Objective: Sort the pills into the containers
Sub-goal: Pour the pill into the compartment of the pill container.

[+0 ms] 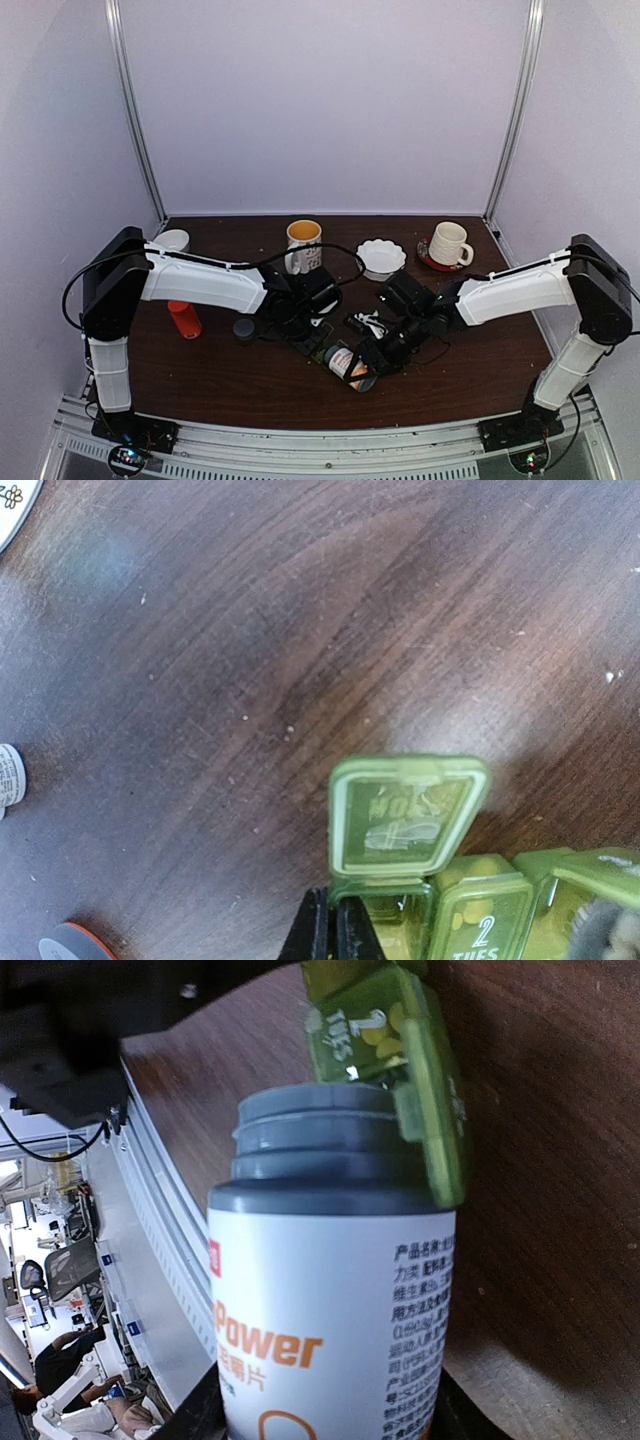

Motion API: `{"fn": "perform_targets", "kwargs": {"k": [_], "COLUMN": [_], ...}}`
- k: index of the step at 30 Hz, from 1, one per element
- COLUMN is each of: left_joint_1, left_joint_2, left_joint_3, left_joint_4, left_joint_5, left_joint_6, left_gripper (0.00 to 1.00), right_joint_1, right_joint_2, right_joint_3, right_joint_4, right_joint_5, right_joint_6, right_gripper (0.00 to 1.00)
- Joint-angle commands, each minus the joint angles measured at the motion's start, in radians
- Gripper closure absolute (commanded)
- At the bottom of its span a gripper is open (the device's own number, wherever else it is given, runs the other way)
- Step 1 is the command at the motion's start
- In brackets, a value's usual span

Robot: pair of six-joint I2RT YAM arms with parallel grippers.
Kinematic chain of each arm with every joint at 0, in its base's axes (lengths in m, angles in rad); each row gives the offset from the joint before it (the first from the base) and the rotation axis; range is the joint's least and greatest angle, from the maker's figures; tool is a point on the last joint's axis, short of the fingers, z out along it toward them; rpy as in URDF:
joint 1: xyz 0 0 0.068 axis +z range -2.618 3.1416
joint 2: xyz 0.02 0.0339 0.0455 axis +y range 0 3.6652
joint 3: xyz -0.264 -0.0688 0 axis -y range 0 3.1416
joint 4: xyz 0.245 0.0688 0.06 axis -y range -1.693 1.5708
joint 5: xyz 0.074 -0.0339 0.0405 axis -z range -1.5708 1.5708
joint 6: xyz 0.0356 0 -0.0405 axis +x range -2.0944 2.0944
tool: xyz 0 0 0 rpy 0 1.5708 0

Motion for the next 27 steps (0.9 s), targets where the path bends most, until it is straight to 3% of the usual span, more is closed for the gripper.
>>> {"fn": "perform_targets", "kwargs": {"k": [1, 13, 27], "left_joint_1": [-0.005, -0.005, -0.008], "left_joint_2": [0.002, 0.009, 0.019], "left_joint_3": [0.031, 0.043, 0.058], "left_joint_4": [0.009, 0.000, -0.003], "left_joint_5": [0.005, 0.004, 0.000], "left_joint_6": [0.013, 0.013, 0.012], "left_gripper": [1.00, 1.00, 1.00], "right_joint_1": [-0.007, -0.007, -0.024], "right_joint_2": [0.049, -0.068, 0.000], "right_joint_3": [-0.031, 0.059, 0.047], "right_joint_4": [0.033, -0.082, -0.124], "right_joint_5": [0.009, 0.029, 0.019], "right_joint_6": [0.008, -0.018, -0.029], "right_gripper": [1.00, 1.00, 1.00]}}
